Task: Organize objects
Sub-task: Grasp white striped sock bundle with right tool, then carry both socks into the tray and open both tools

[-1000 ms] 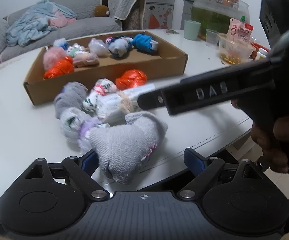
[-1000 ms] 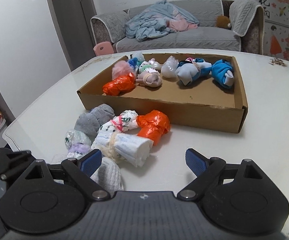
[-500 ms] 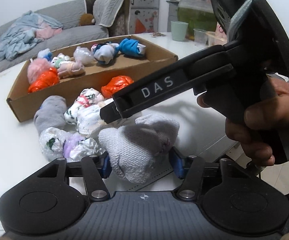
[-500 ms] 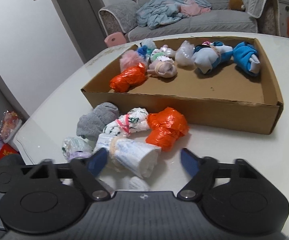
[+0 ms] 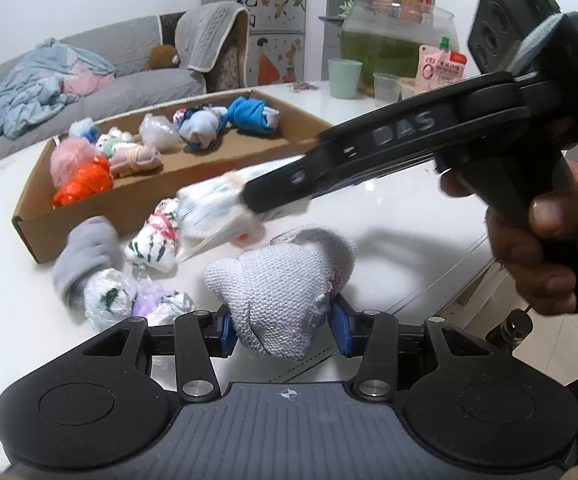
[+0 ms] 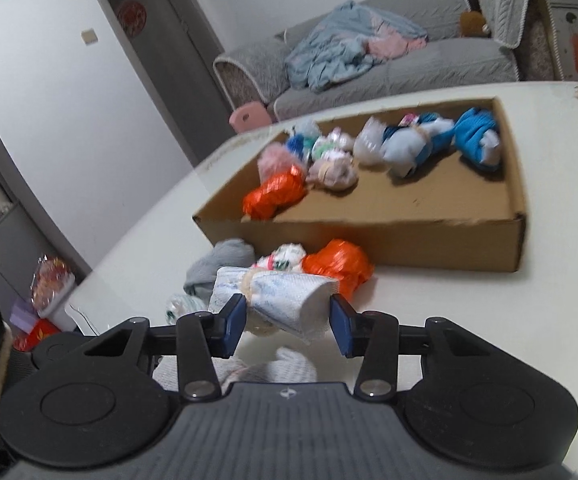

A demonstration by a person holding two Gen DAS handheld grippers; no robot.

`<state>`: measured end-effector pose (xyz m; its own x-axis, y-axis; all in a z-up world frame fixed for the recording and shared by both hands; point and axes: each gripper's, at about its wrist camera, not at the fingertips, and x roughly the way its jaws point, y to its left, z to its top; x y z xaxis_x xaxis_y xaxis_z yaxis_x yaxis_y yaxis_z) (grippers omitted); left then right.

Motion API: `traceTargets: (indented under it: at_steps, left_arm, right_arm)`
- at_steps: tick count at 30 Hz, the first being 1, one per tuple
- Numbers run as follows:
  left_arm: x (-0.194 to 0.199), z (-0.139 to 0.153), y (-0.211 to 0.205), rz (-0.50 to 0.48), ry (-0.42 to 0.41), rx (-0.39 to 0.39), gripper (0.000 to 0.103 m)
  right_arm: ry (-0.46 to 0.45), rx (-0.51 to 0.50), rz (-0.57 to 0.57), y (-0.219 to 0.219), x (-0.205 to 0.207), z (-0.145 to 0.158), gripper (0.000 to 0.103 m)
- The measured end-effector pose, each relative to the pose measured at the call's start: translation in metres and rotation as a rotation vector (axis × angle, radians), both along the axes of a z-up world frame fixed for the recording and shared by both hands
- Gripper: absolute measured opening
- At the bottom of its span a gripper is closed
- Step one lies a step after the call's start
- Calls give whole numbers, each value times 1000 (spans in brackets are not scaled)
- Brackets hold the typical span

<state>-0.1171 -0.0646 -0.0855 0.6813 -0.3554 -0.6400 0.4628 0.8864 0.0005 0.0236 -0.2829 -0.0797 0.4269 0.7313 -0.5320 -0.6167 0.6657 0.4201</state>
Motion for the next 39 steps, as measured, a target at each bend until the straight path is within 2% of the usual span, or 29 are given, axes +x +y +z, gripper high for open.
traceTargets:
  at_steps: [8,16,20,24,30,39]
  left_arm:
    - [-1,18,7,14,-42,-12,52]
    - [10,56,29,75,-104,-45,52]
    - [32,76,46,124,-131,-52,52]
    - [56,91,61,174,-146,-25,52]
    - [106,94,78,206,-54,-86,52]
    - [157,71,75,207,27,-57,52]
  right_arm:
    - [-62,32,-79,-29,8,29,42]
    - [-141,62,-120,-36,30,60,42]
    - [-162,69,-120,-32,44,71,42]
    - [-170,64,-110,-24,59,73,42]
    - [-175,25,-79,-9,75,72,42]
    - [-143,-19,-48,16,95,62,42]
